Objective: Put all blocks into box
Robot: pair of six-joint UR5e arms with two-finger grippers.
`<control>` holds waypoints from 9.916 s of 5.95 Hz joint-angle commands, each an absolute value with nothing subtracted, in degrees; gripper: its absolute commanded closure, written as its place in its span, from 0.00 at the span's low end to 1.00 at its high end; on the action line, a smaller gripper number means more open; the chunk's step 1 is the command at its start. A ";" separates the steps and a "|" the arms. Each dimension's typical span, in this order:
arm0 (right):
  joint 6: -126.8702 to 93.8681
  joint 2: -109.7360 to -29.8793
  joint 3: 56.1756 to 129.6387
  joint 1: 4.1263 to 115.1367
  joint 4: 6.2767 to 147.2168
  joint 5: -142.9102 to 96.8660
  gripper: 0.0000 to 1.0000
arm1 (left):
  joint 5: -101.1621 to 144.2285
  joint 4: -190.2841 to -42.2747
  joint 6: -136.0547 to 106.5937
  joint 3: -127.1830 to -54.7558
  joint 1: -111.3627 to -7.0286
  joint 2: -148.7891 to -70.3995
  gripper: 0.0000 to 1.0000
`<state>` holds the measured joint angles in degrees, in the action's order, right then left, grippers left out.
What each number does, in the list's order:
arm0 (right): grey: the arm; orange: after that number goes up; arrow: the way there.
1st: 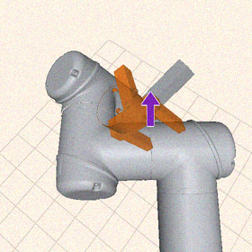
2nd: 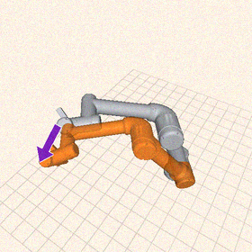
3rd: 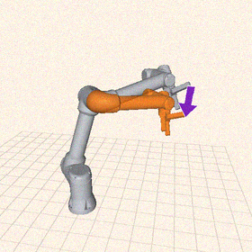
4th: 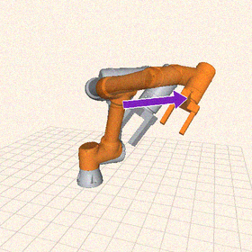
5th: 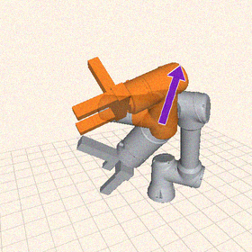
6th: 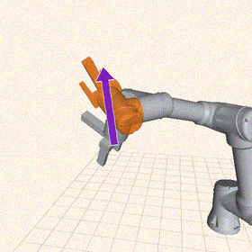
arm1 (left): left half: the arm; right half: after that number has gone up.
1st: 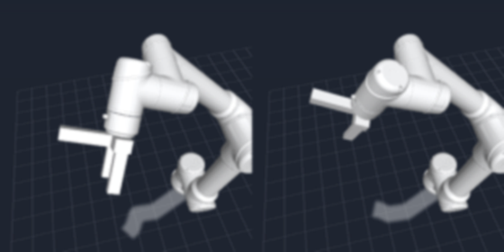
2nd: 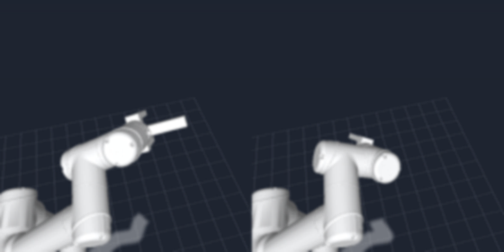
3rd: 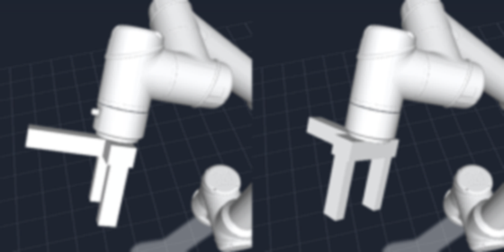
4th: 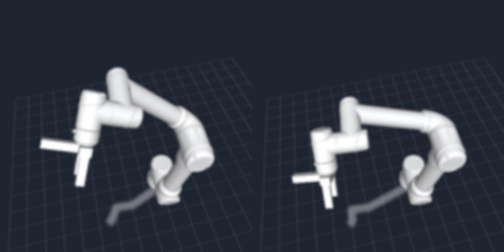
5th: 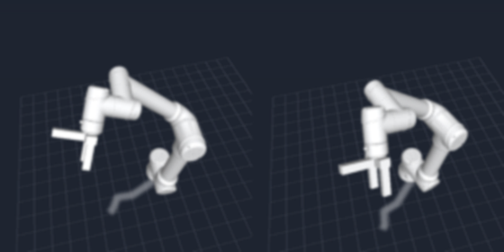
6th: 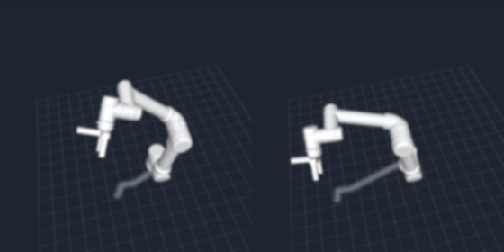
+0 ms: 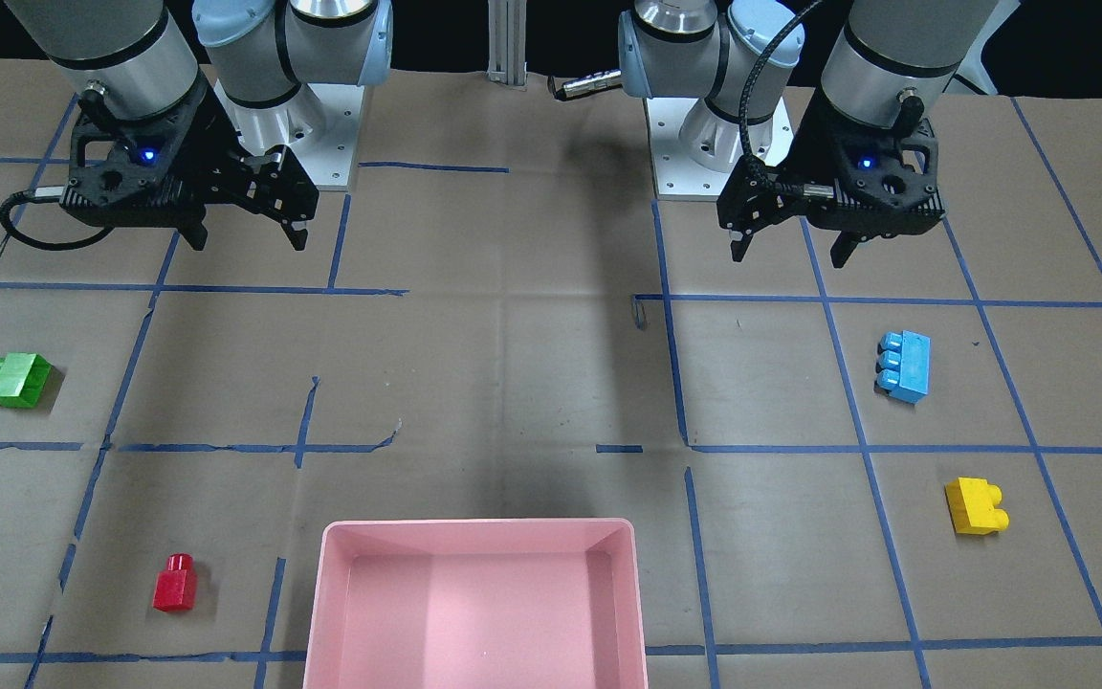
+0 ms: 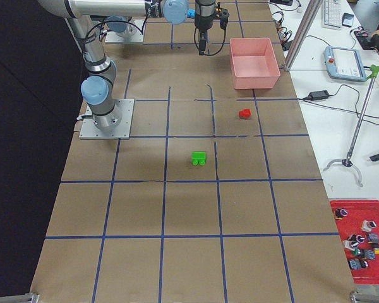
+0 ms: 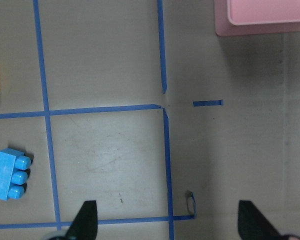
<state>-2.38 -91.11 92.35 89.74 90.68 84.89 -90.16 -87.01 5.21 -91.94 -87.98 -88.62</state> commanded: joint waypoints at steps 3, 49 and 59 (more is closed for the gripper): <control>-2.29 -90.97 91.76 89.74 90.96 84.90 0.00 | -90.35 -87.19 6.23 -92.55 -87.46 -88.51 0.00; 57.83 -73.65 90.71 68.99 122.17 78.49 0.96 | -85.25 -67.85 -23.64 -52.56 -102.22 -135.55 0.00; 57.12 -49.83 64.95 97.82 123.84 64.51 0.20 | -85.60 -74.37 40.71 -85.25 -57.60 -113.28 0.00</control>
<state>56.77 -49.82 65.12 97.76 123.85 64.23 -85.35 -75.79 33.41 -83.24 -61.15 -113.01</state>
